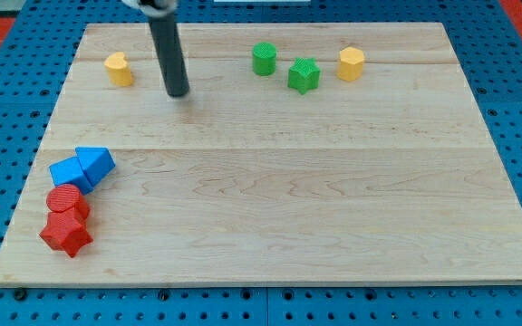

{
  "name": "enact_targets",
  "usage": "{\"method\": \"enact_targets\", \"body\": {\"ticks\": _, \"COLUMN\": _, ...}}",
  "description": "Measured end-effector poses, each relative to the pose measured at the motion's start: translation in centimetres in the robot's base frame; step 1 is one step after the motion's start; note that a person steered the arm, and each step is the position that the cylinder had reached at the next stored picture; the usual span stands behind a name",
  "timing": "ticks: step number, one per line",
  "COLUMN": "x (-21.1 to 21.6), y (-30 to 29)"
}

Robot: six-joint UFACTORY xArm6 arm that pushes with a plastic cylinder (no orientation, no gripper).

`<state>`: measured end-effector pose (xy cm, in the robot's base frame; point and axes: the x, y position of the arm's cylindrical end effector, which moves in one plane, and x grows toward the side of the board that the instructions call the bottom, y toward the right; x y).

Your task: Move your arm towards the red star

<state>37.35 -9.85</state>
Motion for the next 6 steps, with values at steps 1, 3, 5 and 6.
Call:
{"method": "enact_targets", "body": {"ticks": 1, "x": 7.5, "y": 4.4}}
{"method": "enact_targets", "body": {"ticks": 3, "x": 8.1, "y": 4.5}}
{"method": "enact_targets", "body": {"ticks": 5, "x": 11.7, "y": 2.5}}
{"method": "enact_targets", "body": {"ticks": 6, "x": 13.8, "y": 1.3}}
